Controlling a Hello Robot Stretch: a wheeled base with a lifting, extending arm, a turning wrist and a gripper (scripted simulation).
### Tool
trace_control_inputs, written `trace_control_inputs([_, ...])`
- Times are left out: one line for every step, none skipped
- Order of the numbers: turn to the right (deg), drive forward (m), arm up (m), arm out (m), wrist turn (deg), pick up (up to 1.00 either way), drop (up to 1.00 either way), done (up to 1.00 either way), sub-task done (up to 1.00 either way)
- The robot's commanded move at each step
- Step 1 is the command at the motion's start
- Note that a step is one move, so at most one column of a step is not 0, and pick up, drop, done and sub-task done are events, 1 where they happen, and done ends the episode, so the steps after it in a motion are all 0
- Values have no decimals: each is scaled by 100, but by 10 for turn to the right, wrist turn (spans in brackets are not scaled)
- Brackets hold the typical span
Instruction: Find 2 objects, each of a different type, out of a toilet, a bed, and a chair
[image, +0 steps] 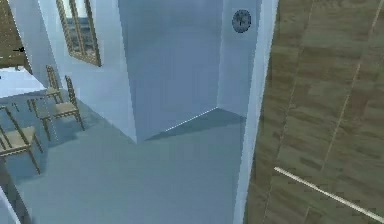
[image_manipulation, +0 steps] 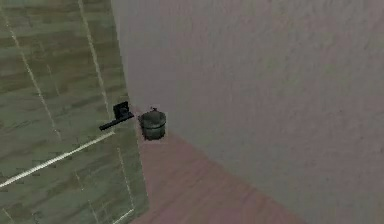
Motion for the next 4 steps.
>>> trace_control_inputs([0,25,0,0,0,0,0,0,0])
trace_control_inputs([0,25,0,0,0,0,0,0,0])
trace_control_inputs([-450,0,0,0,0,0,0,0,0])
trace_control_inputs([-450,0,0,0,0,0,0,0,0])
